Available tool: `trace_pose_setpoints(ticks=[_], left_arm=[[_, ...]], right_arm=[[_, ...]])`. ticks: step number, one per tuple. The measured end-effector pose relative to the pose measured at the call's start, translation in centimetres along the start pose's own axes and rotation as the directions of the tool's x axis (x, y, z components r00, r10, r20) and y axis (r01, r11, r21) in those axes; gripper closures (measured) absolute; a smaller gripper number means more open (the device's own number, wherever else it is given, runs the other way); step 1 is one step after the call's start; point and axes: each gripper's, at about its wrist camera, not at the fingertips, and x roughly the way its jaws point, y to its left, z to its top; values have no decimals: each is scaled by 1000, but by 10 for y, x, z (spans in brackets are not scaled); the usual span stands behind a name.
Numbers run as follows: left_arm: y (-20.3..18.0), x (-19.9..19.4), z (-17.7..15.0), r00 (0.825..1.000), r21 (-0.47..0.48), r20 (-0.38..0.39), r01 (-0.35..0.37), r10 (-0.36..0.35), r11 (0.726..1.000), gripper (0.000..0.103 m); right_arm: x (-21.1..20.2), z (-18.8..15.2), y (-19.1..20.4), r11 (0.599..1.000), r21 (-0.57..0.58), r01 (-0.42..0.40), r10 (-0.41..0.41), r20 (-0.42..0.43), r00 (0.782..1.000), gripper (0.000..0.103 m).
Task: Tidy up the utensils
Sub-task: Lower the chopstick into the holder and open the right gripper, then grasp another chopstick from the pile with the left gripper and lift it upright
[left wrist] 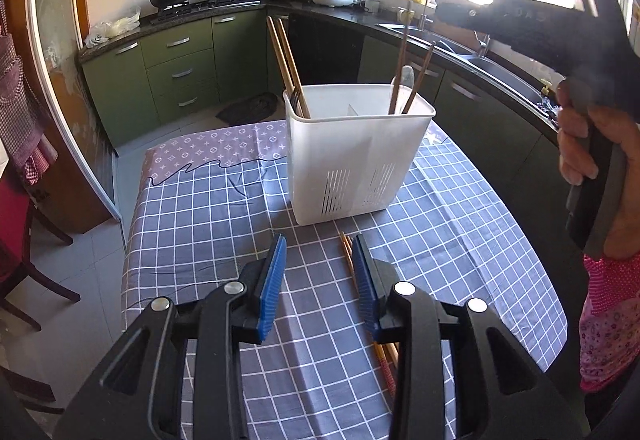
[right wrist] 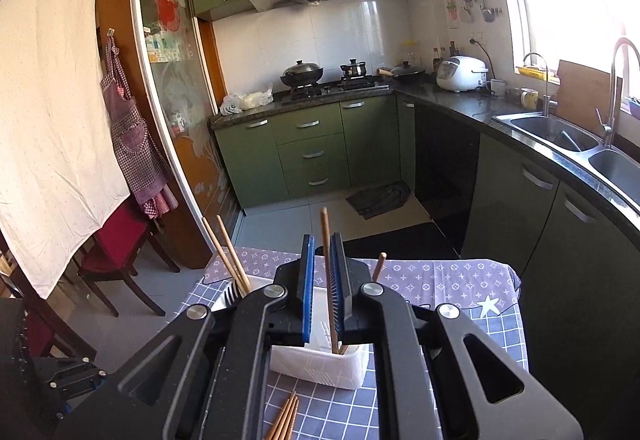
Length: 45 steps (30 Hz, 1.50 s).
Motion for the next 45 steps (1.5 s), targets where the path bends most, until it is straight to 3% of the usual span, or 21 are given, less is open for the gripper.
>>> trace_pose_setpoints(ticks=[4, 9, 13, 19, 25, 35, 43, 45], left_arm=[[-8, 12, -3, 999, 4, -37, 16, -16, 1000, 70], [-18, 47, -17, 991, -12, -129, 40, -42, 999, 70], [-23, 82, -31, 970, -57, -233, 56, -68, 997, 70], [-26, 117, -41, 939, -104, -332, 55, -87, 993, 70], [-27, 127, -41, 936, -91, -349, 17, -48, 996, 73], [-35, 138, -47, 921, -40, -389, -11, -6, 999, 86], [-59, 148, -45, 917, -7, -399, -35, 30, 999, 87], [-59, 149, -42, 914, 3, -403, -46, 43, 999, 94]], right_arm=[[-44, -29, 1, 1000, -9, -16, 17, 24, 1000, 85], [-70, -103, -9, 1000, 4, 26, -25, -50, 998, 83], [-66, -165, -21, 995, 31, 97, -91, -143, 986, 83], [-58, -217, -53, 982, 157, 100, -61, -236, 970, 83], [-62, -225, -63, 975, 210, 75, -24, -238, 971, 77], [-61, -219, -63, 971, 232, 59, -3, -235, 972, 77], [-63, -219, -64, 967, 250, 46, 16, -239, 971, 77], [-63, -219, -65, 967, 252, 47, 16, -239, 971, 77]])
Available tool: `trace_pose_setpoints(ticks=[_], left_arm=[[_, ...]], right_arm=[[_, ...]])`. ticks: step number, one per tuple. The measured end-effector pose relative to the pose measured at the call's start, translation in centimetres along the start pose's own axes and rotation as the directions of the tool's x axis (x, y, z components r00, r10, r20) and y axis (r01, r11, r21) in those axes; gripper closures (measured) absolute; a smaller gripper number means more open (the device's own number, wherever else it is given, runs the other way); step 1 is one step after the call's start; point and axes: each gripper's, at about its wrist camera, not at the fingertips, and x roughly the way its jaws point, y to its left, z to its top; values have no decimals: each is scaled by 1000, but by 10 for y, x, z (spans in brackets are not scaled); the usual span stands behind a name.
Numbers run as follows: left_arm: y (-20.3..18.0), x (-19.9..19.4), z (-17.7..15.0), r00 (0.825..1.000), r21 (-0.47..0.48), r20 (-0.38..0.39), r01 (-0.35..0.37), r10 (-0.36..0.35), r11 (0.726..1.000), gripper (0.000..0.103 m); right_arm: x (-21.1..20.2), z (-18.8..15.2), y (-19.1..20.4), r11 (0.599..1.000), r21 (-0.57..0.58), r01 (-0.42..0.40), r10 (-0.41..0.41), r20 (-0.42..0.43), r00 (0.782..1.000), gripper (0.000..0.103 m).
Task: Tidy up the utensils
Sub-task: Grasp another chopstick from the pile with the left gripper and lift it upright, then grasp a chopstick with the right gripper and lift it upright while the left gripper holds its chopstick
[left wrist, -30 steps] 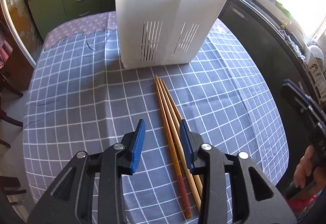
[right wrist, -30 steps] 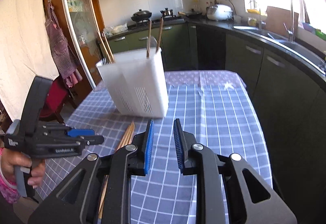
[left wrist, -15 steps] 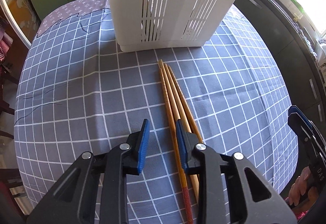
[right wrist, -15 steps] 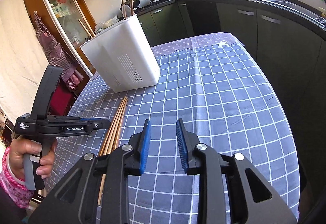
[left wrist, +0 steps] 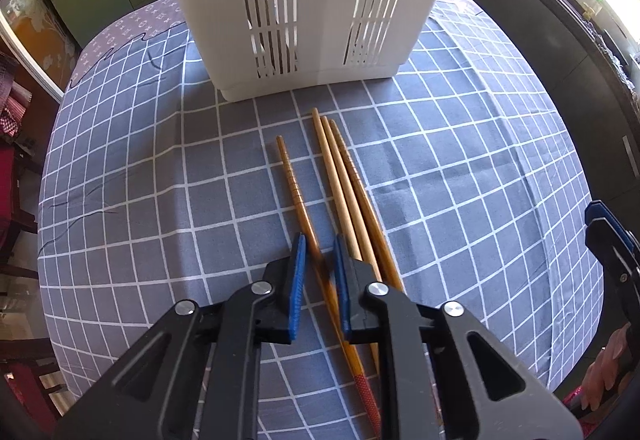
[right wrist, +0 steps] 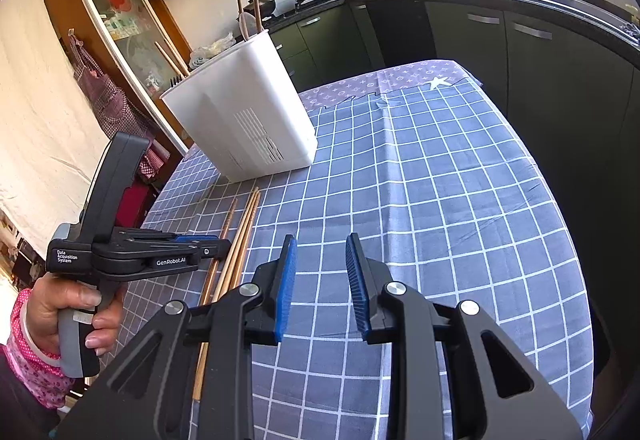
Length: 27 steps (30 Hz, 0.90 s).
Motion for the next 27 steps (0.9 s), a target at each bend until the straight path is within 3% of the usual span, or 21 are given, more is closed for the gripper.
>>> trace_pose_setpoints(ticks=[6, 13, 19, 27], left_arm=[[16, -6, 4, 999, -31, 7, 39, -39, 999, 97], [33, -50, 1, 988, -47, 143, 68, -61, 997, 97], [47, -97, -11, 954, -38, 297, 48, -34, 998, 97], [60, -133, -26, 907, -32, 420, 49, -31, 998, 97]], right_arm=[[-2, 1, -1, 1000, 9, -5, 5, 1, 1000, 77], [2, 0, 0, 1000, 9, -7, 8, -14, 1000, 74], [5, 1, 9, 1000, -8, -14, 13, -25, 1000, 74], [11, 6, 18, 999, -40, -20, 18, -44, 999, 74]])
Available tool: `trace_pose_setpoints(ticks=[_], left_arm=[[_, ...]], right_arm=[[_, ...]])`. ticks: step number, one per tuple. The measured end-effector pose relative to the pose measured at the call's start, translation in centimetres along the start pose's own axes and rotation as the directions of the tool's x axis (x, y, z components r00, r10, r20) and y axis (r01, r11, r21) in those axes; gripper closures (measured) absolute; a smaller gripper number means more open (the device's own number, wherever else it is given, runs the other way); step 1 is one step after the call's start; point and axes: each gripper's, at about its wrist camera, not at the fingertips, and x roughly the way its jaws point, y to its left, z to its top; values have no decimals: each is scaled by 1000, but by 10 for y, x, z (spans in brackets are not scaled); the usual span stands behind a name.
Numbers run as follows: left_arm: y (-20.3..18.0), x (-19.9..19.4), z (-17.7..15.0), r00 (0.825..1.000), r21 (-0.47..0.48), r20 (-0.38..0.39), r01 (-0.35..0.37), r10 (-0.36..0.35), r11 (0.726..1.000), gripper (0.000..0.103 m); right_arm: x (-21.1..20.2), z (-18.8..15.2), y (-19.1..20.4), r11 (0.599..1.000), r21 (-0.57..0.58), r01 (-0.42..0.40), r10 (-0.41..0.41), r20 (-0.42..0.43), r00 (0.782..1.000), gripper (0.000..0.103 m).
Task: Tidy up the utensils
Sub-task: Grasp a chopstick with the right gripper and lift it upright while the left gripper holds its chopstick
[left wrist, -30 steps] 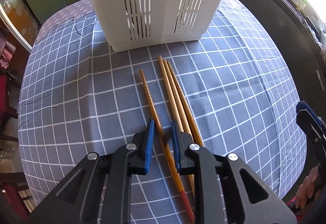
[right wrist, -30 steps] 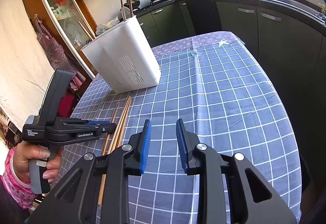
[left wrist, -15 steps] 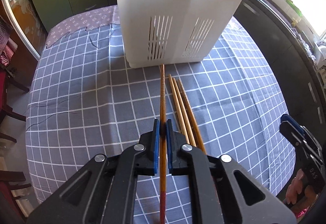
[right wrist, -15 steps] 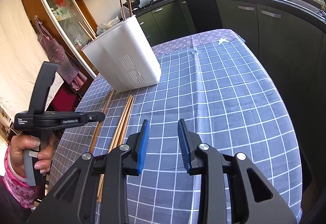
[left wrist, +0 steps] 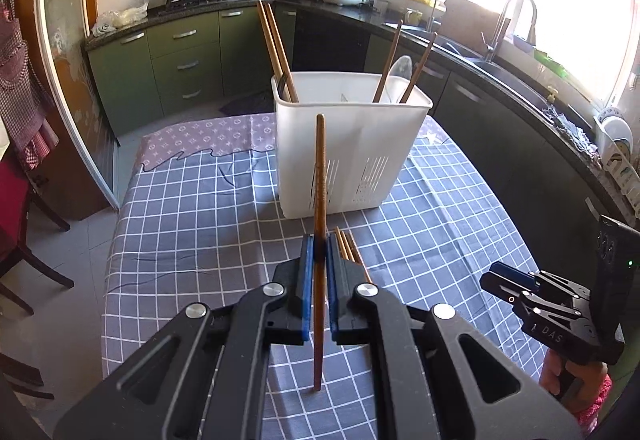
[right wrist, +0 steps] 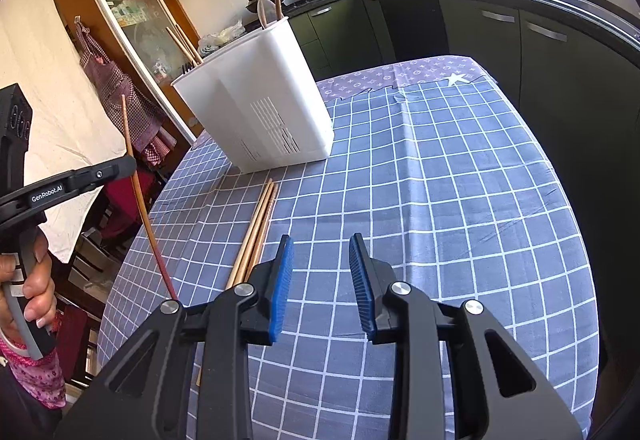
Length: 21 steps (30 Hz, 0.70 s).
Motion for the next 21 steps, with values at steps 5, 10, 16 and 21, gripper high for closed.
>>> trace_pose_setpoints(ticks=[5, 10, 16, 21], left_arm=[[1, -9, -2, 1000, 2, 21, 7, -7, 1000, 97], [1, -20, -7, 998, 8, 55, 2, -3, 1000, 97], [-1, -23, -10, 998, 28, 56, 5, -6, 1000, 97], [-2, -22, -11, 999, 32, 52, 12, -13, 999, 97]], right_arm=[[13, 6, 11, 999, -34, -23, 21, -54, 998, 74], [49, 17, 31, 994, -100, -34, 16, -183, 983, 73], [96, 26, 59, 980, -200, 2, -58, -276, 959, 73], [123, 30, 71, 971, -237, 35, -112, -320, 941, 73]])
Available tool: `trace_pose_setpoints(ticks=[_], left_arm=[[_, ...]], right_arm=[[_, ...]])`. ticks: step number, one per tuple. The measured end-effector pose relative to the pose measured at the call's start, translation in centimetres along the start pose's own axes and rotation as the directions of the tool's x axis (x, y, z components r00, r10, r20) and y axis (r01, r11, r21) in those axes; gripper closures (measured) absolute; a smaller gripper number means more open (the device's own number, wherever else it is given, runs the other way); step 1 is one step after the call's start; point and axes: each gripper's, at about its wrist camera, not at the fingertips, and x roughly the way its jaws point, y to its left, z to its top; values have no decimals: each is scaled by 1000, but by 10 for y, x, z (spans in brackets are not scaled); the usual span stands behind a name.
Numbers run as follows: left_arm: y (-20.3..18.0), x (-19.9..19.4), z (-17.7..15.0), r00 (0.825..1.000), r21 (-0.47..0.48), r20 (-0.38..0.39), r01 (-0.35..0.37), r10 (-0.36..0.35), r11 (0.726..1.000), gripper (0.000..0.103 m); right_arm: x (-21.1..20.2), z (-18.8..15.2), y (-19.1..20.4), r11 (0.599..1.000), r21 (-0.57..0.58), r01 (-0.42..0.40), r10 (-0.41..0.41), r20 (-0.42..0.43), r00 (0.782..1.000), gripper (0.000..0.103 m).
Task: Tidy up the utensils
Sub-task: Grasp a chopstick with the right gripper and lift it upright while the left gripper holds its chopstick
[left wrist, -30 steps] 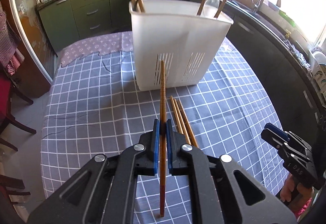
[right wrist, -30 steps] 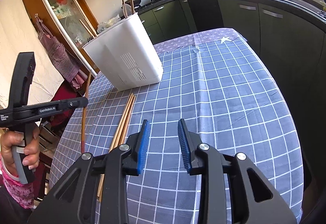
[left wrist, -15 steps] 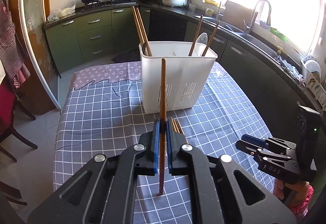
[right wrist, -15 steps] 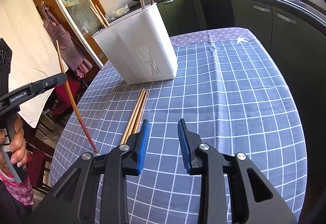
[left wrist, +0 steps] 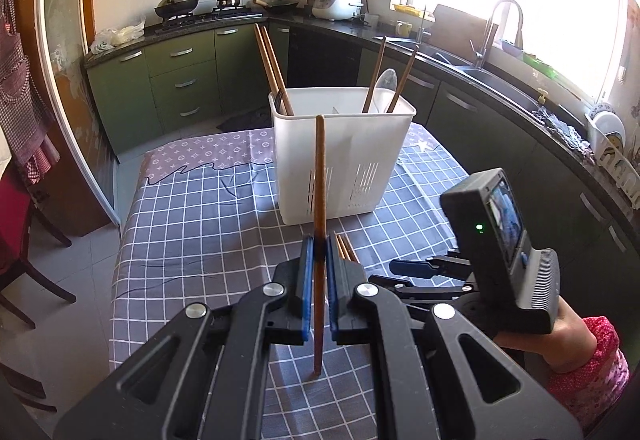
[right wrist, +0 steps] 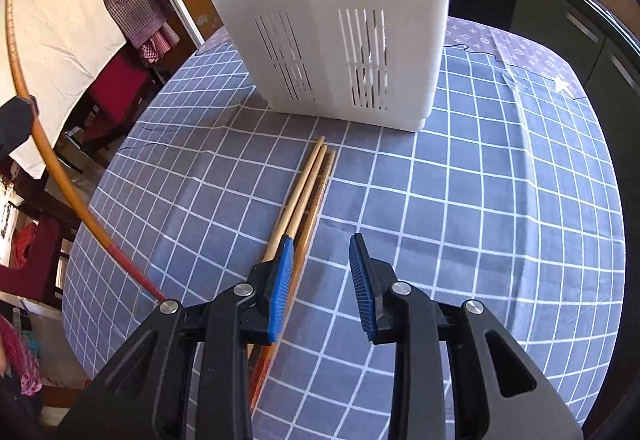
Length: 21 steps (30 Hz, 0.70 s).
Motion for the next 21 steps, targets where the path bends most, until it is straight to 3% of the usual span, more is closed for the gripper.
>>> trace_pose_setpoints(ticks=[18, 21], left_arm=[[2, 1, -1, 1000, 12, -9, 7, -7, 1000, 97], [2, 1, -1, 1000, 12, -10, 8, -8, 1000, 97]], right_arm=[[20, 6, 11, 992, -47, 114, -116, -44, 992, 73], [17, 5, 7, 995, -31, 91, -92, -44, 995, 73]])
